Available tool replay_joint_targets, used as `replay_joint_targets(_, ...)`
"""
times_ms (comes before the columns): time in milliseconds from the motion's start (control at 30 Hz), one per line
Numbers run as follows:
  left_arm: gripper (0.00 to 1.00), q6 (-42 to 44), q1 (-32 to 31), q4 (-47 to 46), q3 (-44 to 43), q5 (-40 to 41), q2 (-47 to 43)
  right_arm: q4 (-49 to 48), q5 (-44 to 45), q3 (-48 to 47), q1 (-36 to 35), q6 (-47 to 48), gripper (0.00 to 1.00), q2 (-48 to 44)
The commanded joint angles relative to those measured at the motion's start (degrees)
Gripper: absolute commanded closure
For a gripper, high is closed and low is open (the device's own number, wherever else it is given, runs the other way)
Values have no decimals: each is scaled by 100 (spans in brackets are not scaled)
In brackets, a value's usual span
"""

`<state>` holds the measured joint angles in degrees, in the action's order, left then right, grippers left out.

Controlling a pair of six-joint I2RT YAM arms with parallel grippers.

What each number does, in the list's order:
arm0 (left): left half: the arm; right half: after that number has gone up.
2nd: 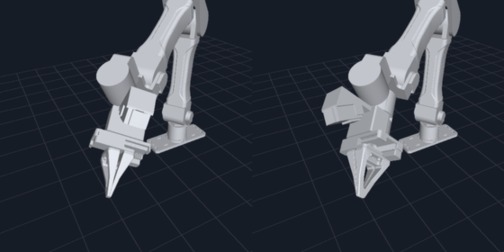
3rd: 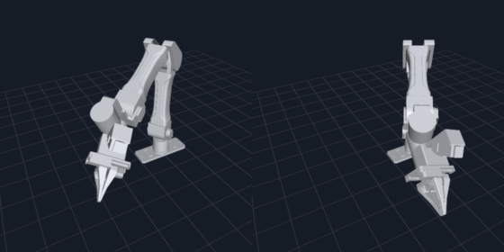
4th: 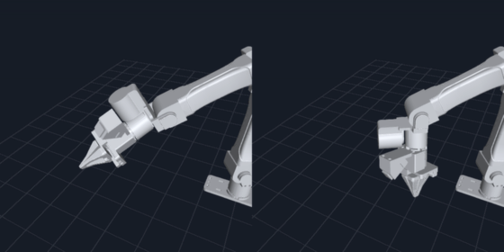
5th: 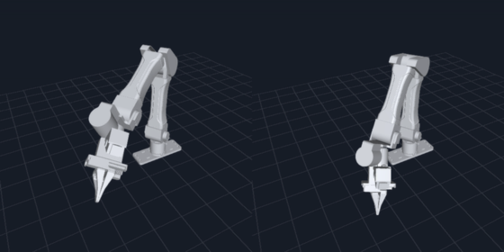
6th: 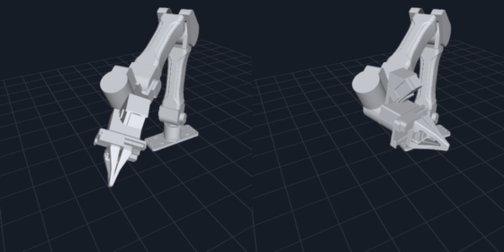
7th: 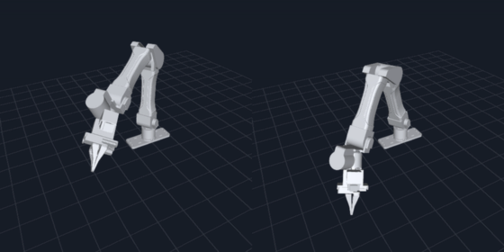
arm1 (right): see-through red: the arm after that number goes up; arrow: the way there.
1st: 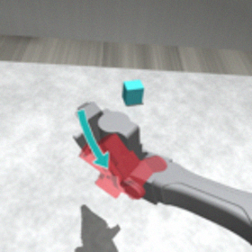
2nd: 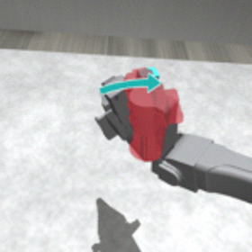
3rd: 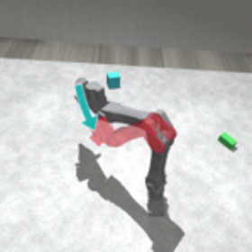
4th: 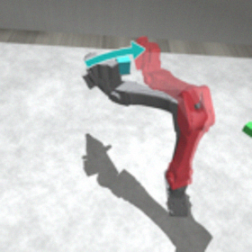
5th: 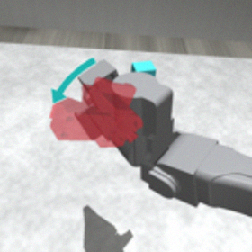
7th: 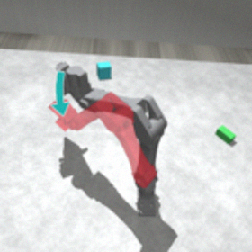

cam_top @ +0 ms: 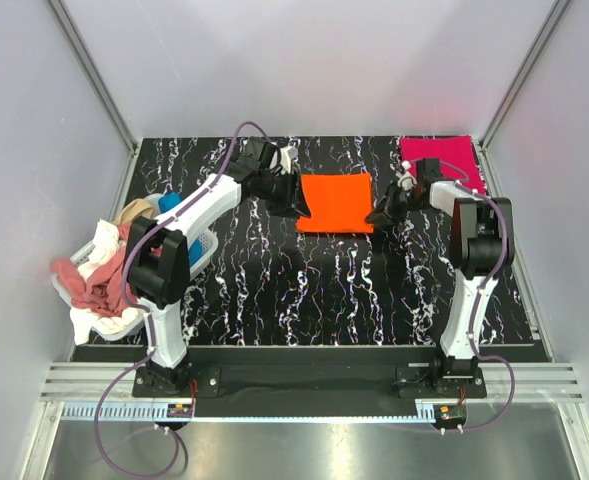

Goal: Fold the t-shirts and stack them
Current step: Fold the tshirt

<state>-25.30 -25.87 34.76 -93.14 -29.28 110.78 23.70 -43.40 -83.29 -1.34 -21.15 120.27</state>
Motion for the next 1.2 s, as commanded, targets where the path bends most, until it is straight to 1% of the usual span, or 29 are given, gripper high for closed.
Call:
replay_joint_targets(0, 55, 25, -102, -110, -29, -324, -592, 55, 209, 172, 29, 277, 87, 514)
replay_joint_targets(67, 54, 34, -111, -110, -11, -263, -663, 55, 322, 190, 29, 287, 87, 550)
replay_joint_targets(167, 54, 69, -120, -119, 7, -140, -716, 73, 393, 208, 73, 243, 87, 288)
replay_joint_targets(233, 54, 69, -111, -119, 7, -157, -724, 90, 315, 146, 82, 129, 86, -46)
replay_joint_targets(333, 54, 95, -120, -110, 7, -114, -751, 143, 262, -204, 82, -30, 85, -354)
replay_joint_targets(367, 54, 104, -112, -101, 15, -96, -777, 152, 262, -493, 82, -65, 84, -355)
replay_joint_targets(433, 54, 113, -120, -101, 7, -52, -839, 231, 270, -863, 82, -188, 83, -119)
replay_joint_targets(467, 54, 122, -120, -101, 24, -52, -856, 266, 253, -1248, 90, -214, 83, 135)
replay_joint_targets(533, 54, 104, -120, -101, 16, -60, -848, 371, 253, -1628, 90, -302, 84, 426)
replay_joint_targets(567, 54, 113, -120, -101, 24, -52, -848, 441, 253, -2021, 90, -302, 84, 567)
replay_joint_targets(733, 53, 95, -120, -101, 16, -69, -839, 696, 209, -3069, 91, -364, 83, 1472)
replay_joint_targets(767, 53, 95, -120, -101, 24, -69, -848, 706, 165, -3410, 99, -399, 83, 1760)
replay_joint_targets(833, 53, 104, -120, -110, 16, -43, -857, 758, -37, -3781, 108, -583, 83, 2069)
replay_joint_targets(867, 53, 122, -120, -101, 24, -17, -857, 793, -72, -4113, 256, -636, 83, 2358)
replay_joint_targets(933, 53, 122, -111, -101, 42, 1, -865, 872, -143, -4440, 301, -733, 83, 2649)
replay_joint_targets(1067, 53, 122, -120, -101, 33, -8, -848, 952, -248, -5502, 468, -1022, 83, 3466)
replay_joint_targets(1167, 53, 122, -120, -101, 33, 1, -822, 1022, -388, -6022, 547, -1225, 82, 3696)
